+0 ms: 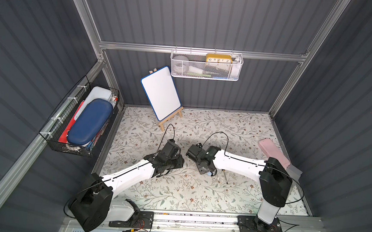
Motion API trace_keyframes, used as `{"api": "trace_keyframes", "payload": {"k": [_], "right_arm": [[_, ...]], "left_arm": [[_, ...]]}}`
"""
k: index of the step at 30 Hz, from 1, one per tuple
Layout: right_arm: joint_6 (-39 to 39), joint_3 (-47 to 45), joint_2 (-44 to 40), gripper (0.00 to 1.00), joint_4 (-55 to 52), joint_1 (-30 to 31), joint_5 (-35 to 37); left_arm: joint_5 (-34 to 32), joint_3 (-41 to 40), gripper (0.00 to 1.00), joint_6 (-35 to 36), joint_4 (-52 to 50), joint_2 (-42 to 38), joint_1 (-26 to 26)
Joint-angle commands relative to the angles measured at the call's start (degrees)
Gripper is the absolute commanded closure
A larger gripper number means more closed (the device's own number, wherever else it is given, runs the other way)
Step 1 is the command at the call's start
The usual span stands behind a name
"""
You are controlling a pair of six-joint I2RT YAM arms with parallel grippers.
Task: Remove the battery from the alarm
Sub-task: Adjust the alarm at the center of the board.
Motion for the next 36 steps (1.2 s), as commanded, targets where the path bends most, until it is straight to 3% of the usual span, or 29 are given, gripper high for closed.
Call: {"api": "trace_keyframes", "payload": {"k": [1,7,13,19,21,30,36], "right_arm": [[2.76,0.80,4.00,0.60,-9.69,1.60,12.00],[4.82,5.19,11.96,0.56,-11.72,5.81,14.04],[5.67,8.95,16.96,0.47,-11.51,8.26,11.13],[5.51,10.81,19.50,0.39,-11.01,10.34,8.21],[5.84,11.55,20.16,0.38,-11.37,10.89,8.16],[6.19,11.86,17.20,0.33,-11.37,12.02,6.51],[9.55,10.16,3.47,0.32,-12.99,11.41,7.09]], "left_arm": [[-2.62,1.49,0.61,-0.64,-2.00,-3.15,0.40],[-4.06,0.00,0.61,-1.88,-3.04,-6.22,0.66],[-6.25,-1.30,0.54,-3.68,-4.18,-9.24,0.98],[-8.23,-0.93,0.31,-4.47,-4.68,-12.95,1.10],[-8.32,-0.73,0.30,-4.53,-4.47,-13.68,1.10],[-8.32,0.19,0.26,-4.89,-5.49,-15.27,1.10],[-12.21,2.03,0.28,-3.03,-5.11,-18.92,1.32]]}}
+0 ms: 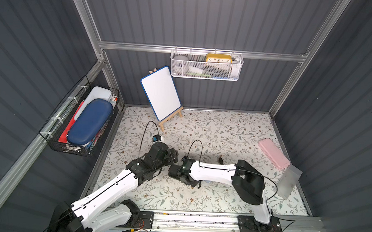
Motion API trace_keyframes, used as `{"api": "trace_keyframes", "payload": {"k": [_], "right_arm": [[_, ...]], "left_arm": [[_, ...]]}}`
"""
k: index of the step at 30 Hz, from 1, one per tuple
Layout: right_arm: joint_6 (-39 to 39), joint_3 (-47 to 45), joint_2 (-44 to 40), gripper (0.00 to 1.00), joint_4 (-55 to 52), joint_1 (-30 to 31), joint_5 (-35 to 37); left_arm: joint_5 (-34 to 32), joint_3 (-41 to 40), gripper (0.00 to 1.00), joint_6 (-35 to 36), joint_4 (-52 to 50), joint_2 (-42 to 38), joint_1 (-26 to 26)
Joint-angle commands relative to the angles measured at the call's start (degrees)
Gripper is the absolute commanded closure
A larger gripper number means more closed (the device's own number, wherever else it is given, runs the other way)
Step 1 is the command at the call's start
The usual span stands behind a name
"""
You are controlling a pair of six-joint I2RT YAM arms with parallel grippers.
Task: Remove the battery from the alarm
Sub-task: Adjust the alarm at the center of the board.
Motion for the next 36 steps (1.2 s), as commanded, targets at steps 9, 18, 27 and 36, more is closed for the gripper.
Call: {"api": "trace_keyframes", "payload": {"k": [9,18,27,36], "right_arm": [[5.64,-20.56,-27.47,1.00,5.39,-12.72,-15.56],[8.28,-35.82,-33.92,1.00,18.05,-20.63,-32.50],[6.79,-34.97,-25.92,1.00,22.88,-25.85,-33.32],[5.10,-34.52,-21.44,1.00,27.39,-27.24,-37.01]], "left_arm": [[14.45,9.72,1.00,16.27,12.93,21.43,0.26],[26.94,19.85,1.00,23.17,19.27,45.69,-0.10],[30.21,20.49,1.00,21.43,20.93,54.56,-4.37],[30.79,13.37,1.00,18.52,21.74,50.60,-6.77]]}}
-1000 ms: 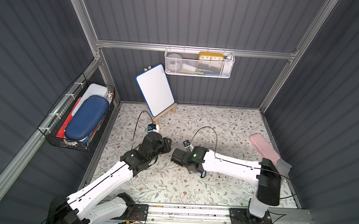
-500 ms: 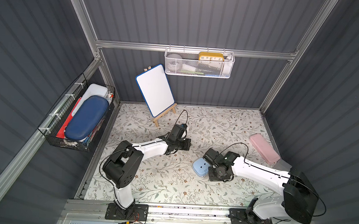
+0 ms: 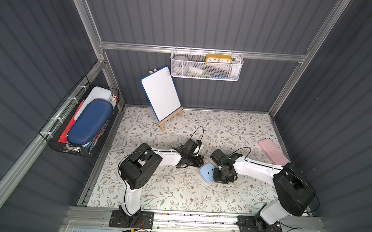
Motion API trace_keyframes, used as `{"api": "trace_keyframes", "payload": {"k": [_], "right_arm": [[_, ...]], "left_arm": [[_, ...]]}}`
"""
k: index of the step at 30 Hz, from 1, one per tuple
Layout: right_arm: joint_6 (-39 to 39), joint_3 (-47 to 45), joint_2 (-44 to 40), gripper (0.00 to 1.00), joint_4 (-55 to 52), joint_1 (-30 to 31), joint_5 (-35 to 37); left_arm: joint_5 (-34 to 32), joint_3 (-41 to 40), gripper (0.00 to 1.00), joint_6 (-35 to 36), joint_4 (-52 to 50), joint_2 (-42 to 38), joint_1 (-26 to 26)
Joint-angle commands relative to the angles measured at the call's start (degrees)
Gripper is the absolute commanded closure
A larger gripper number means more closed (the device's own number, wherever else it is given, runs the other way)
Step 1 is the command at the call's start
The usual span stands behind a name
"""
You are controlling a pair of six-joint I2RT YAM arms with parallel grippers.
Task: Remove the battery from the alarm
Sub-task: Adjust the alarm at the center of the board.
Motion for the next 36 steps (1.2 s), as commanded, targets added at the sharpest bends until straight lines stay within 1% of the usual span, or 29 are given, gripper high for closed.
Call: {"api": "trace_keyframes", "payload": {"k": [1,8,11,18,21,23,25,28,29,30,31,32,33,34,36], "right_arm": [[-1.02,1.47,2.39,1.00,1.99,-0.13,-2.28],[-2.20,4.58,4.73,1.00,3.08,-0.13,-2.84],[-2.93,6.23,5.83,1.00,3.25,-0.13,-3.68],[-3.85,9.57,8.25,1.00,3.47,0.27,-5.31],[-3.50,10.51,8.76,1.00,2.32,0.40,-4.30],[-3.02,10.45,8.37,1.00,1.37,0.41,-3.38],[-2.79,10.01,7.52,1.00,0.23,0.40,-2.72],[-3.01,9.21,4.77,0.99,-2.61,0.40,1.18],[-3.27,9.11,3.53,0.92,-3.81,0.40,2.60],[-3.48,9.02,2.38,0.86,-4.60,0.40,3.50],[-3.94,9.09,1.12,0.81,-5.38,0.36,4.18],[-4.45,9.27,-0.03,0.77,-6.28,0.31,4.72],[-5.01,9.45,-0.87,0.75,-6.76,0.27,4.82],[-5.88,9.61,-1.72,0.73,-7.00,0.22,3.98],[-8.43,9.65,-3.12,0.70,-6.48,0.22,-0.31]], "left_arm": [[0.29,-3.16,1.00,-2.34,-0.86,-2.47,-1.10],[0.42,-8.03,1.00,-3.86,-0.49,-8.74,-1.86],[-0.82,-8.68,1.00,-4.78,-2.49,-11.00,-2.37],[-3.60,-13.21,1.00,-7.62,-4.67,-17.54,-2.68],[-6.23,-13.34,1.00,-7.92,-6.63,-18.53,-2.68],[-7.05,-12.64,1.00,-9.40,-8.49,-18.87,-2.68],[-9.57,-11.88,1.00,-9.48,-10.32,-19.32,-2.63],[-13.76,-10.31,1.00,-10.00,-13.44,-20.20,-2.64],[-15.01,-9.54,0.98,-10.05,-14.58,-20.77,-2.56],[-16.17,-9.01,0.92,-10.07,-15.55,-21.37,-2.59],[-16.87,-8.39,0.88,-10.09,-16.57,-22.19,-2.63],[-17.42,-7.80,0.82,-10.49,-17.74,-22.91,-2.63],[-17.72,-7.52,0.75,-11.45,-18.19,-23.76,-2.63],[-17.82,-7.73,0.74,-12.00,-18.35,-24.87,-2.60],[-16.28,-9.18,0.73,-13.52,-18.64,-27.29,-2.68]]}}
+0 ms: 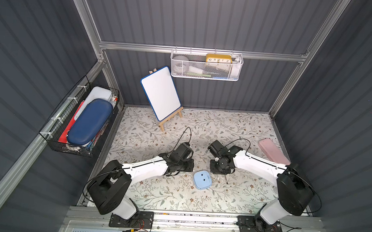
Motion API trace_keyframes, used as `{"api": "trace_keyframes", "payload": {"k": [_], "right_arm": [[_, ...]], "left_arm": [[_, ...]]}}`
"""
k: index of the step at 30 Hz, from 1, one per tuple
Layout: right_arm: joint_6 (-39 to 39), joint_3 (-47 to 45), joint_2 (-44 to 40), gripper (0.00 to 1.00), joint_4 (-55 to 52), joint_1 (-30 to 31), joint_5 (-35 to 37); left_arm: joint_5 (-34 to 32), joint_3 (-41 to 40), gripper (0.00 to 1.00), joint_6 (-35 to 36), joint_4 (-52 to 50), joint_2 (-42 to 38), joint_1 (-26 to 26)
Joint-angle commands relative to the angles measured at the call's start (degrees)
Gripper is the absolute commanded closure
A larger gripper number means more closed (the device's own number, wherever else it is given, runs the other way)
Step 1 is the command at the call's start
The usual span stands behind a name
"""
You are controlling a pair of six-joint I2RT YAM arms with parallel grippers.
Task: Remove the battery from the alarm
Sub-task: Adjust the alarm at the center of the board, then remove the cover from the alarm.
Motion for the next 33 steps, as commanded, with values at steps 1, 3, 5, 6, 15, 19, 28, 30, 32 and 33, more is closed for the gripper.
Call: {"api": "trace_keyframes", "payload": {"k": [1,3,5,6,15,19,28,30,32,33], "right_arm": [[-4.09,0.24,-1.88,0.68,-2.16,0.12,-4.32],[-7.05,-0.04,-2.74,0.64,-1.14,0.16,-9.73],[-9.43,-0.82,-3.33,0.60,0.24,0.15,-13.56],[-9.84,-1.09,-3.35,0.59,0.74,0.11,-14.39],[-11.82,-2.96,-1.17,0.57,5.26,0.18,-20.11],[-12.52,-2.66,0.07,0.57,4.68,0.21,-20.05],[-13.70,-3.27,-0.16,0.57,2.88,0.14,-17.82],[-13.98,-3.33,0.42,0.57,2.86,0.11,-17.31],[-14.20,-3.72,1.03,0.57,3.24,0.11,-17.33],[-14.20,-3.99,1.11,0.57,3.87,0.11,-17.54]], "left_arm": [[0.24,-1.52,0.74,-2.48,-3.21,-5.06,-0.01],[4.46,-4.71,0.77,-3.54,-1.78,-7.89,-0.01],[9.11,-7.50,0.81,-5.87,-0.22,-10.34,0.00],[11.23,-8.82,0.83,-6.84,0.56,-11.21,-0.01],[18.25,-14.83,0.93,-14.75,6.16,-13.62,-1.57],[20.04,-16.56,0.93,-16.02,10.83,-10.65,-2.03],[17.78,-15.99,0.96,-15.45,11.96,-5.00,-2.12],[17.84,-16.21,0.95,-15.50,12.80,-4.40,-2.08],[17.67,-15.98,0.96,-15.49,13.50,-3.36,-2.12],[17.42,-15.74,0.96,-15.41,13.66,-2.96,-2.12]]}}
